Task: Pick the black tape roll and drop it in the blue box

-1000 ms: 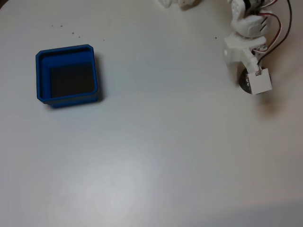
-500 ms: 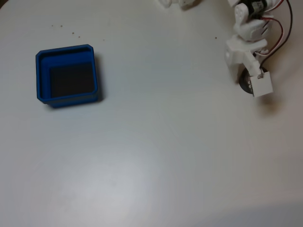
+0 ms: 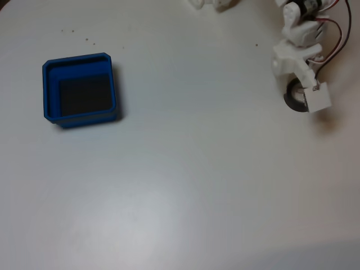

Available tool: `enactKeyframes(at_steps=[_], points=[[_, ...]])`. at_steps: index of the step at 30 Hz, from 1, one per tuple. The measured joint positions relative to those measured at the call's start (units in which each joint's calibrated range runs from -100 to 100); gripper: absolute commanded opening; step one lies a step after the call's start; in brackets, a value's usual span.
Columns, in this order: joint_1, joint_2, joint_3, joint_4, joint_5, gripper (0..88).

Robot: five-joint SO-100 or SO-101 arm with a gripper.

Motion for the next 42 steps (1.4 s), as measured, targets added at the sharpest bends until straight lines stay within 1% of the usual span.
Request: enactKeyframes(at_steps=[4,11,20,22,27,29,37,40,42], points=[[0.0,0.2,0.0,0.0,0.0,22.3],[0.0,3.4,0.0,0.0,-3.3,22.3],[0.0,3.9,0.0,0.0,-3.7,22.3],[0.0,4.1,-0.1,0.0,-4.8,22.2],[0.0,6.2,-0.4,-0.1,-10.0,22.2],[0.0,6.7,-1.0,-0.1,-11.2,22.2],[0.0,7.5,-1.6,-0.1,-11.8,21.8],[0.0,7.5,-1.6,-0.1,-11.8,17.1],[0.0,7.5,-1.6,-0.1,-11.8,10.4]])
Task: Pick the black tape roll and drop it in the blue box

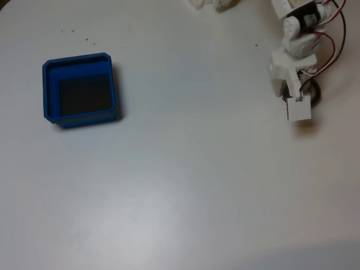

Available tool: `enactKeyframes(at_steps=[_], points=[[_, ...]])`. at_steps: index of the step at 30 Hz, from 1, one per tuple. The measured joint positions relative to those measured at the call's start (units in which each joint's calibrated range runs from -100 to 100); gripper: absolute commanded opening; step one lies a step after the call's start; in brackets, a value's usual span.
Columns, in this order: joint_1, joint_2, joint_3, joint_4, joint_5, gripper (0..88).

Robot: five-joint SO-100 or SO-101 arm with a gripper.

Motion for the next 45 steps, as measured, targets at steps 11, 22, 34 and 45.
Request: enactKeyframes(at_steps=[11,22,34,45], points=[[0.0,0.0,0.0,0.0,-0.1,1.3],[0.0,-0.2,-0.4,3.6,0.0,1.2],[3.2,-10.7,-0.4,11.1,0.0,1.2],[7.2,-13.4,-0.4,12.4,-0.1,1.6]])
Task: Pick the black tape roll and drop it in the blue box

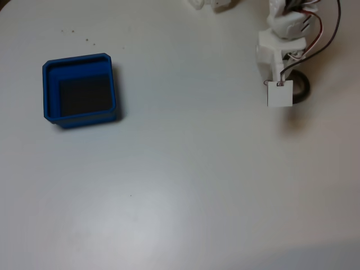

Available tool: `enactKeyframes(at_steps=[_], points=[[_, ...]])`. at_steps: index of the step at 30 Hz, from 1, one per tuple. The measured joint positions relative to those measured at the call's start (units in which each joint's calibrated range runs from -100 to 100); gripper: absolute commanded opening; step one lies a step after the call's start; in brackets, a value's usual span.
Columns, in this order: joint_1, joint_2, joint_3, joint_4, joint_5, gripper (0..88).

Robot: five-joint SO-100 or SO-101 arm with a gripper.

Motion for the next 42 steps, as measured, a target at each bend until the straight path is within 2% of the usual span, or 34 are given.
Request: enactKeyframes(at_steps=[8,14,17,42], points=[[-0.8,0.1,0.0,-0.1,-0.1,2.7],[-5.1,1.5,0.0,-0.1,0.2,12.4],[-7.4,2.1,0.0,-0.2,0.2,14.4],[-8.1,6.8,0.0,-0.2,0.2,15.3]])
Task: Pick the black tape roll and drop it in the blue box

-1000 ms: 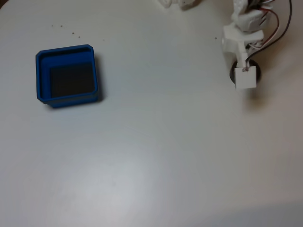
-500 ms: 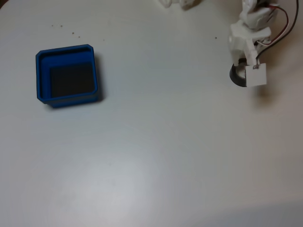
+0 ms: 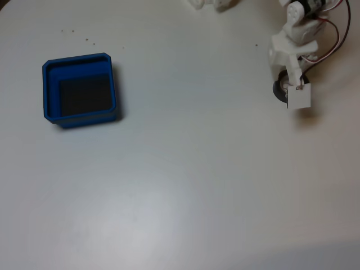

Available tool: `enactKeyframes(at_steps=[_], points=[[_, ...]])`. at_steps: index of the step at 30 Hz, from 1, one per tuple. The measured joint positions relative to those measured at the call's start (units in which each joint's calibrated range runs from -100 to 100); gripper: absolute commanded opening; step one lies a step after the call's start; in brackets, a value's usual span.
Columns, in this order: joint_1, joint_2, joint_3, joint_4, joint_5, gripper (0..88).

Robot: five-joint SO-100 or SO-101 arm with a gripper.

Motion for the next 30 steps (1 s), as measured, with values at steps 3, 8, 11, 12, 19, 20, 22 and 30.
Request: enactKeyframes(at_steps=[3,8,11,12,19,20,22,30], points=[[0.0,0.0,0.0,0.0,0.0,15.3],[0.1,0.0,0.0,0.0,0.0,15.3],[0.1,0.0,0.0,0.0,0.0,15.3],[0.1,0.0,0.0,0.0,0.0,15.3],[1.1,0.0,-1.8,0.0,0.0,15.3],[1.3,0.0,-2.0,0.0,0.0,15.3],[1.6,0.0,-2.1,0.0,0.0,15.3],[2.0,0.0,-3.1,0.0,0.0,15.3]])
